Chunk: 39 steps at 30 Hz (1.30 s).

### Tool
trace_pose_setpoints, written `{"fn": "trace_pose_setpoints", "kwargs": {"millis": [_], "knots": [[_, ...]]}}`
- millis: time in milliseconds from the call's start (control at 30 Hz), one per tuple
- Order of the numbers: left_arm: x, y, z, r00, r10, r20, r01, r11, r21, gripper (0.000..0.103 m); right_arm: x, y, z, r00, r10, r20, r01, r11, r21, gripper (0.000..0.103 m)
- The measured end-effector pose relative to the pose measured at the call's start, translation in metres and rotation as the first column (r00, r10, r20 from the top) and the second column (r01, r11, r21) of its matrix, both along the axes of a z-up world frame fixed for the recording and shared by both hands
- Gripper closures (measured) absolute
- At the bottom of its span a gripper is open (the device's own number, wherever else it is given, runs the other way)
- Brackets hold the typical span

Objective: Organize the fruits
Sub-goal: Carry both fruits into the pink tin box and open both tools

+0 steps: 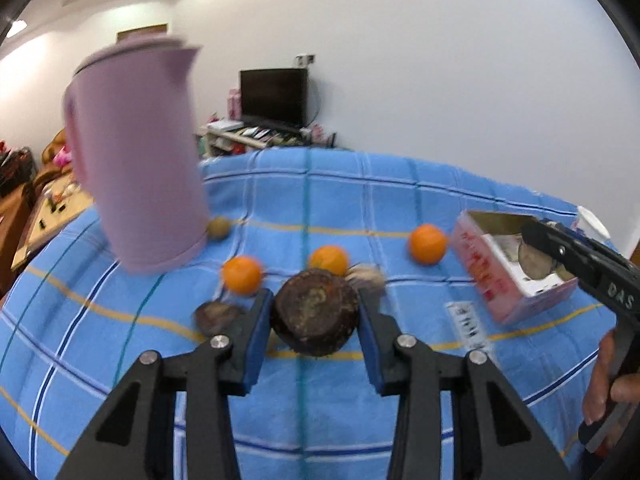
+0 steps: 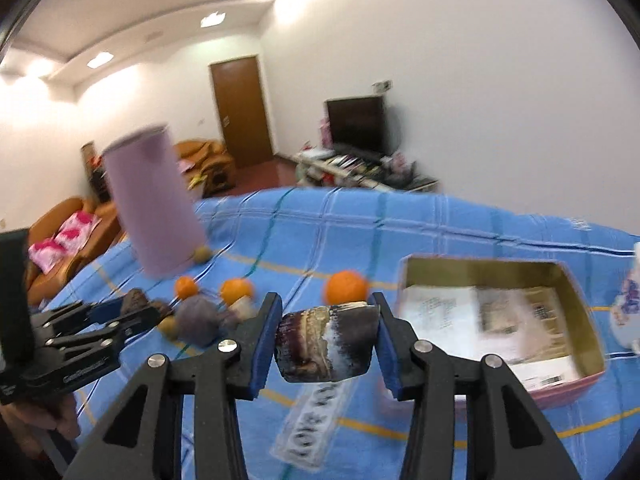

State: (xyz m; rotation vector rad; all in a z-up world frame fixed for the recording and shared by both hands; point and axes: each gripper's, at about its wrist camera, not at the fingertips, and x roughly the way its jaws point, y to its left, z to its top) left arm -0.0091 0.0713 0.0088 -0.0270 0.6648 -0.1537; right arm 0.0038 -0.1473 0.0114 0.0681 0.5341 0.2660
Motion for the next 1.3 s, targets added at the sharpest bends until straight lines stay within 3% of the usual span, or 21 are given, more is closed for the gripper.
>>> {"fn": "trace_pose_setpoints", "kwargs": {"millis": [167,433,733,1067,1300], "knots": [[0.009,-0.044,0.008,0.997,-0.078,0.028,0.079,0.997,-0.001,0.060,0.002,-0.042,0.005,0.992,-0.119,0.034,0.120,0.992,-0.024,0.057],[0.020,-0.119,0.015,0.979,-0.191,0.063,0.192,0.981,-0.001,0.060,0.012,-0.093,-0.009,0.972,-0.234,0.011,0.234,0.969,-0.082,0.057],[0.041,-0.200,-0.003,0.966,-0.258,0.019,0.258,0.966,-0.006,0.060,0.025,-0.132,-0.022,0.951,-0.307,-0.036,0.302,0.948,-0.101,0.057],[0.046,-0.220,-0.021,0.964,-0.265,-0.015,0.265,0.964,0.001,0.061,0.037,-0.150,-0.040,0.933,-0.330,-0.145,0.325,0.944,-0.059,0.057],[0.051,-0.219,-0.028,0.968,-0.248,-0.026,0.249,0.968,0.026,0.061,0.039,-0.151,-0.048,0.927,-0.334,-0.170,0.327,0.942,-0.071,0.056]]}}
